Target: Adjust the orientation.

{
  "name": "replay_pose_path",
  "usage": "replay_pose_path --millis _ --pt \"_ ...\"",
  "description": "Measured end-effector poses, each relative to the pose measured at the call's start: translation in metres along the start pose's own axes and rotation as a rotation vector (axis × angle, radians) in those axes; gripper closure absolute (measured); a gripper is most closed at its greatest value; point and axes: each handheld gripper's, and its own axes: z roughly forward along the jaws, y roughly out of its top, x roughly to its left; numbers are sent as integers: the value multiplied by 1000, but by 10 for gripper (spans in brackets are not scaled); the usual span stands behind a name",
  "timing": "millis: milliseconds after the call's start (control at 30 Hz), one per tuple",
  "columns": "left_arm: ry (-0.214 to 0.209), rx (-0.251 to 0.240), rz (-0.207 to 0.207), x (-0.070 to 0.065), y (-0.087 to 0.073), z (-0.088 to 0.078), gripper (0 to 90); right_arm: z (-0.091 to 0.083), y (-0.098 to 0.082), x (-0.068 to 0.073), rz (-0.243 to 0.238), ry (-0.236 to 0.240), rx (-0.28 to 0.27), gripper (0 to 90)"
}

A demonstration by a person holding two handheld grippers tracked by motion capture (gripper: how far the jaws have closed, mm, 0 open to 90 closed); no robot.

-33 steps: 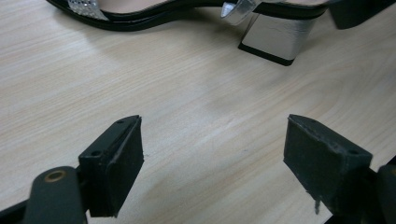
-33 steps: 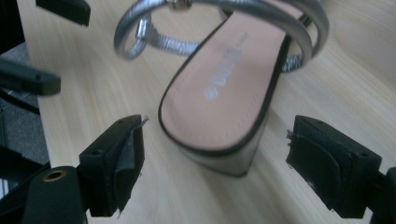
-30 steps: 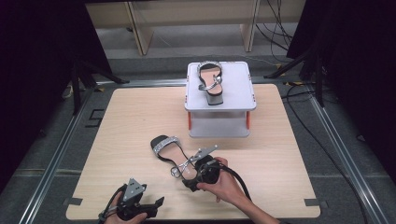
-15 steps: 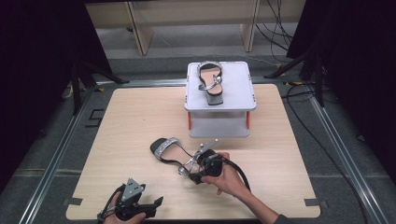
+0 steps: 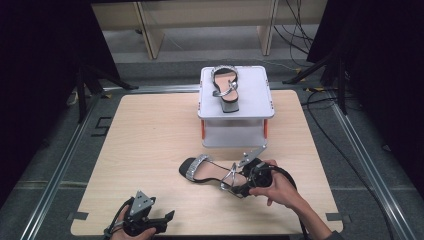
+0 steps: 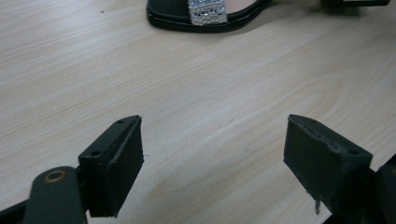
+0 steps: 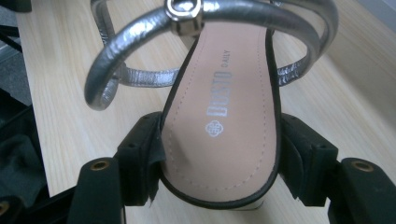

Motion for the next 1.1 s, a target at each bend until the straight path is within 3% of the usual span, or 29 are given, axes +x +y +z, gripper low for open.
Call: replay_pose_path --millis 33,167,233,267,400,433,467,567,600,633,767,833,867,900,967,1100 --pt "0 -1 0 0 0 0 195 -2 -3 1 21 -19 1 372" --pt "3 2 -7 0 0 0 196 -11 -14 -1 -4 -22 7 372" --pt "2 3 -4 0 0 0 196 -13 -20 0 27 -22 19 373" --pt "2 2 -4 0 0 0 196 -12 -22 -1 5 -22 1 373" --pt "4 10 -4 0 0 0 196 -10 -28 -2 6 -23 25 371" --pt "3 4 -4 0 0 0 196 -7 -29 -1 28 -16 43 371" --pt "3 2 -4 0 0 0 196 -7 -30 -3 7 -17 54 368" --pt "4 1 -11 0 0 0 196 -23 -31 -6 71 0 34 324" --pt "17 20 12 2 0 0 196 -29 -31 -7 71 0 26 310" --pt "3 4 -4 1 0 1 195 -42 -30 -6 82 -15 6 303" --pt "12 16 -1 0 0 1 195 -75 -17 -5 100 -108 -126 289" --pt "10 25 4 1 0 1 196 -83 -3 -4 59 -160 -156 286" --pt "9 24 -4 1 -1 1 196 -83 2 -2 91 -156 -151 284" --pt "19 28 10 3 -1 1 196 -79 12 1 88 -160 -148 283" --pt "13 14 -9 1 -1 1 196 -72 23 3 55 -169 -129 283" --pt "19 32 15 3 -1 0 196 -46 51 8 35 -141 -85 281"
